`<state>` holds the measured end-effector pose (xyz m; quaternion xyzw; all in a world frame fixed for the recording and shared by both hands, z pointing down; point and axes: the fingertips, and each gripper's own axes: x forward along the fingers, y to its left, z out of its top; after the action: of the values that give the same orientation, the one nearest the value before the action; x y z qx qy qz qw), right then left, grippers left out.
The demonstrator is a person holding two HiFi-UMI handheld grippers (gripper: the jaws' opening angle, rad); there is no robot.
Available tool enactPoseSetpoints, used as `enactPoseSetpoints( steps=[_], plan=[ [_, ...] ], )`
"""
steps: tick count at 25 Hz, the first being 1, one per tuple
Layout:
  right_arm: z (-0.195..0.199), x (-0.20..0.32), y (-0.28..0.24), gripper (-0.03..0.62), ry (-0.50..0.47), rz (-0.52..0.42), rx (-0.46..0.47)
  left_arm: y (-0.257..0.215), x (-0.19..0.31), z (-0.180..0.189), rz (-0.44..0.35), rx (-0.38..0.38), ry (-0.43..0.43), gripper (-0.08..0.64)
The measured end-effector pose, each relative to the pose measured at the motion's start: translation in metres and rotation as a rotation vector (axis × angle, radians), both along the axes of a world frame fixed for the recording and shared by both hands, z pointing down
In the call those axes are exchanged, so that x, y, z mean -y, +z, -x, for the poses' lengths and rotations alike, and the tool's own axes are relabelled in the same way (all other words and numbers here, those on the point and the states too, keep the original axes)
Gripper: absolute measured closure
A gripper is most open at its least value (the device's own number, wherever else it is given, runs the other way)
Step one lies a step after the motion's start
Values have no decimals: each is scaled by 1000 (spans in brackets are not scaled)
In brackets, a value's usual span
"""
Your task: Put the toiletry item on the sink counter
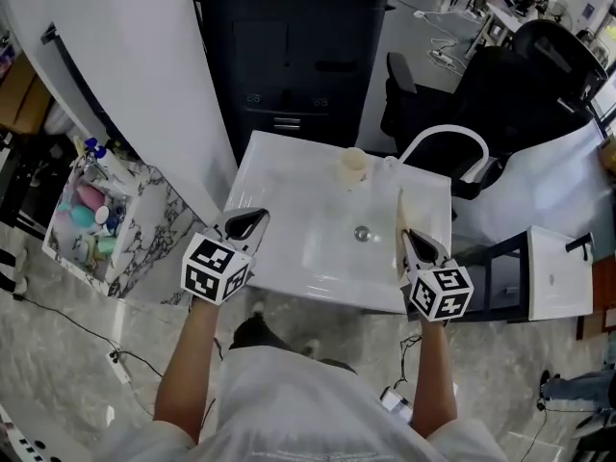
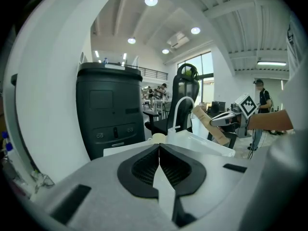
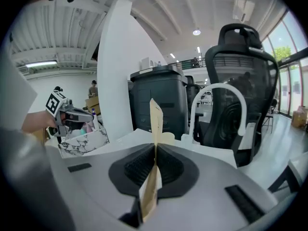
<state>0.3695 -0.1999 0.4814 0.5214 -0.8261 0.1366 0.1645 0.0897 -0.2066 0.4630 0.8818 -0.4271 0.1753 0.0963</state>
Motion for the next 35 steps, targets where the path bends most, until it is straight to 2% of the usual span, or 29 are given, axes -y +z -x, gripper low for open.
enactPoseSetpoints(
  steps=[4,8,19,22,25,31,35],
  plan=[
    [34,36,15,581,-46,38,14,9,19,25,20,9,-45,549],
    [76,65,42,581,-81,141,64,20,38,55,45,21,-84,549],
    [189,115,129,580,-108,457,343,66,82,117,140,0,-142,549],
    [210,114,158,580,-106,564,385,82,88,125,177,-14,-153,549],
    [228,115,184,580,-70,667,477,96,96,133,199,-26,-153,549],
    [257,122,216,577,-17,765,581,114,106,148,237,-33,-154,549],
    [273,122,231,574,-26,803,599,121,110,151,252,-28,-139,549]
  ],
)
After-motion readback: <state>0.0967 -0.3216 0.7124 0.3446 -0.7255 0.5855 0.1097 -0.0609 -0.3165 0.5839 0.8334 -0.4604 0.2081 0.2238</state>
